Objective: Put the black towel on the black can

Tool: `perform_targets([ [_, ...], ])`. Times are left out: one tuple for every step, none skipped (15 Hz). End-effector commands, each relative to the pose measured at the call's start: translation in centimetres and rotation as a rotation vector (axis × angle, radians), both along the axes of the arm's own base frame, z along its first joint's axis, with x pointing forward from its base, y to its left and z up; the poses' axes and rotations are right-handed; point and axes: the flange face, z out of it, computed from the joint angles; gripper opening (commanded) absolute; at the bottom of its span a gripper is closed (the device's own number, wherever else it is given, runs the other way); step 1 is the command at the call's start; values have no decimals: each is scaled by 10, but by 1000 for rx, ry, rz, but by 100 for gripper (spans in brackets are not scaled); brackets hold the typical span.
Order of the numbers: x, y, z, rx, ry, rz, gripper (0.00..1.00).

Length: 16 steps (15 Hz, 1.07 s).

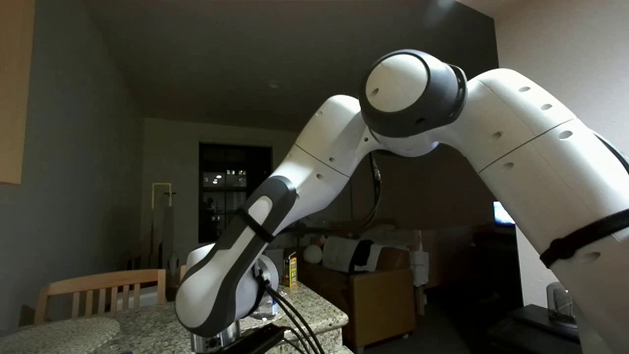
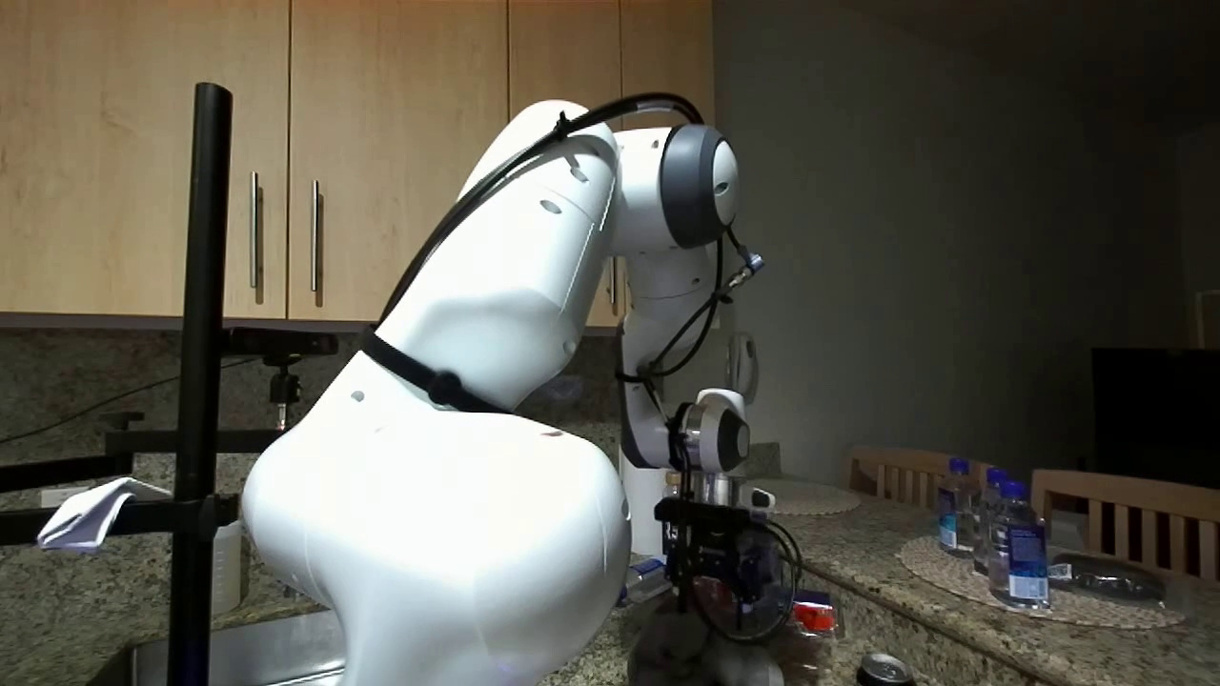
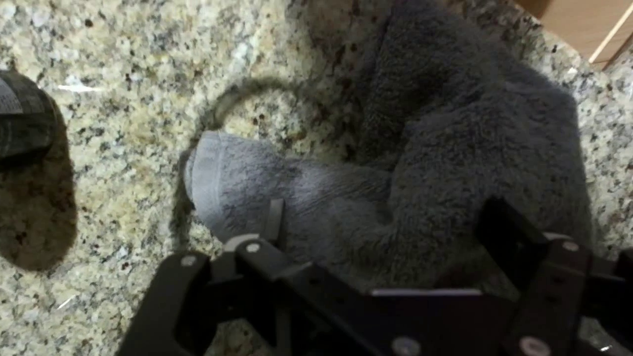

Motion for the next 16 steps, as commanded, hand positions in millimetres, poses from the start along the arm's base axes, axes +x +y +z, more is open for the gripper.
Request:
perform_targets([
  [-17,-2,-5,26,102,-23,100],
  [-19,-1,-6,35,121,-31,100],
  [-19,0,-9,48,123,-42,100],
  [-19,1,-11,58,127,-53,100],
  [-16,2,-15,73,115,-60,100],
  [-15,2,-17,85,114,-65,100],
  [-12,1,-20,97,101,-73,100],
  [-10,0,-22,106,95,-81,100],
  [-7,-1,-25,119,87,-94,100],
  [-5,-2,-28,129,74,-110,100],
  [-3,-3,-31,145,59,-131,100],
  [0,-3,-33,157,45,-145,100],
  [4,-2,-34,168,19,-162,100],
  [6,-2,-36,180,2,-170,100],
  [8,-1,-39,190,-5,-172,90],
  [9,-1,-40,195,-17,-174,74],
])
